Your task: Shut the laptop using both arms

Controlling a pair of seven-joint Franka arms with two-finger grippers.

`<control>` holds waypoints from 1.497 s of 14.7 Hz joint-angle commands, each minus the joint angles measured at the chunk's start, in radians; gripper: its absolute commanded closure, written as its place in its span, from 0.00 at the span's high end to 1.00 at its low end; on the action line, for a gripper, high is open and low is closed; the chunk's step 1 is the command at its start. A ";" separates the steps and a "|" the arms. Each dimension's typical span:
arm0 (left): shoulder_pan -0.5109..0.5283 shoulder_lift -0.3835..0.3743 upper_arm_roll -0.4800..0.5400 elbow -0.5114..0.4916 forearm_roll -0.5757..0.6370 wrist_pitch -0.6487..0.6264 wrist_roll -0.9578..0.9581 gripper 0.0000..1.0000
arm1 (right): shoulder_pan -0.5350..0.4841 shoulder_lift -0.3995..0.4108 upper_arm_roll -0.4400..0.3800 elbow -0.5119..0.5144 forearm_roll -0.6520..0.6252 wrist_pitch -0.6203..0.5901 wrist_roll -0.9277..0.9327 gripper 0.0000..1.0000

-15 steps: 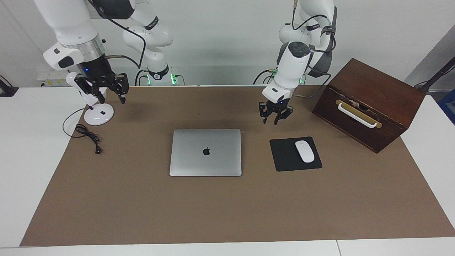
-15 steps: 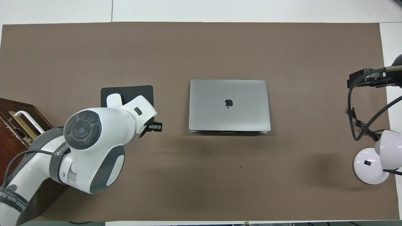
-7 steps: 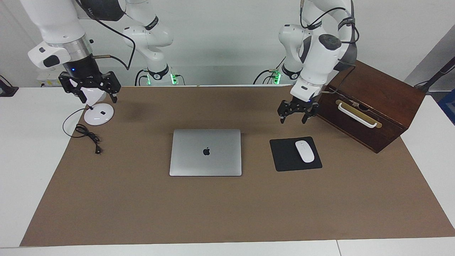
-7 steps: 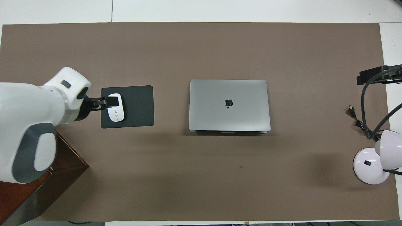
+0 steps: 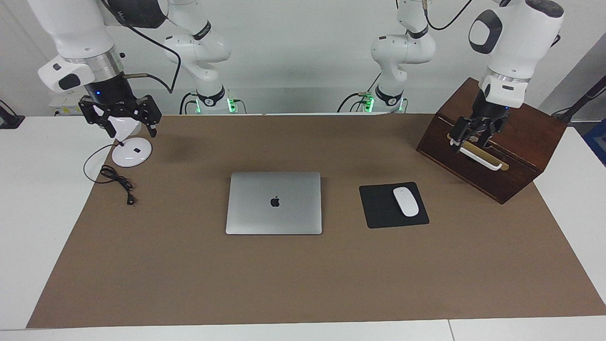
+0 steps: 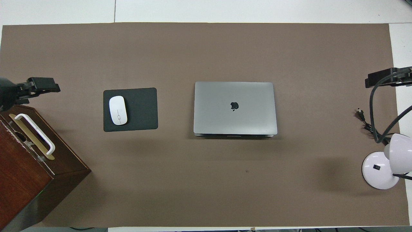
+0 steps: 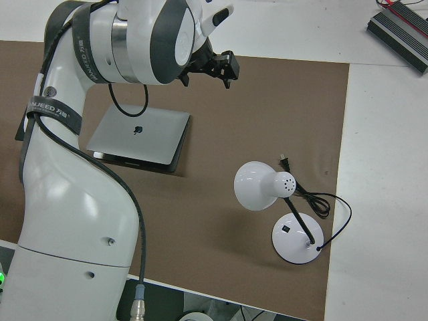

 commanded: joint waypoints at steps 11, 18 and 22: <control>0.011 0.146 -0.013 0.259 0.007 -0.367 0.012 1.00 | 0.003 -0.023 0.002 -0.022 0.004 -0.134 0.030 1.00; 0.011 0.144 -0.011 0.231 0.018 -0.349 0.154 1.00 | 0.003 -0.023 0.005 -0.017 0.003 -0.149 0.030 1.00; 0.010 0.146 -0.011 0.228 0.017 -0.317 0.174 1.00 | 0.003 -0.023 0.005 -0.016 0.003 -0.149 0.028 1.00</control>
